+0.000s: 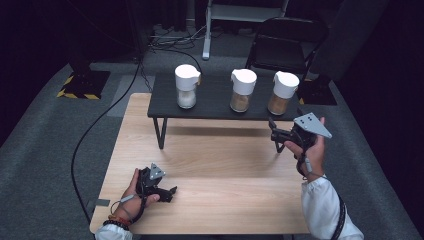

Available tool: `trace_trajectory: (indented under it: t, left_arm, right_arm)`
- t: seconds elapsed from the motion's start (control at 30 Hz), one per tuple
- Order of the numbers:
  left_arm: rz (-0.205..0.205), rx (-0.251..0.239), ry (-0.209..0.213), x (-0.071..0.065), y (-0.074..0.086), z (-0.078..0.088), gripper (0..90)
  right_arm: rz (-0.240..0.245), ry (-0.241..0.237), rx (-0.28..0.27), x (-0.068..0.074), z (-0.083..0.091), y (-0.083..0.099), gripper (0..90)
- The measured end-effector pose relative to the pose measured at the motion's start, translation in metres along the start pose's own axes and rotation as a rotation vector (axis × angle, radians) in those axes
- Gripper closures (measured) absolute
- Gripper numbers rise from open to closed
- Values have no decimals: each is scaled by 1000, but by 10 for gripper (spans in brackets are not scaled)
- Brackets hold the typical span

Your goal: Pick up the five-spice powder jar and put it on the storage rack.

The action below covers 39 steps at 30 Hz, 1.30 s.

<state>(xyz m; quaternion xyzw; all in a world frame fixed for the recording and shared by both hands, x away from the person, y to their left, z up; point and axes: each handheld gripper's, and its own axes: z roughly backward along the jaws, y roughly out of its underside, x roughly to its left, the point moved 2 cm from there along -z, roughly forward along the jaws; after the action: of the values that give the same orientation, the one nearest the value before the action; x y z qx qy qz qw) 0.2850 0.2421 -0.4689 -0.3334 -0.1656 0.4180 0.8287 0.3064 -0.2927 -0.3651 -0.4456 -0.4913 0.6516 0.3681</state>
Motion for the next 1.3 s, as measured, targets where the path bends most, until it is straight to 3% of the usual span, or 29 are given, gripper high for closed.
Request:
trace_trajectory:
  t: [0.43,1.3]
  left_arm:
    - [0,0,0,0,0,0,1]
    - [-1,1,-1,0,0,0,1]
  right_arm:
    - [49,-63,20,12,18,25,5]
    - [164,-137,145,29,26,73,7]
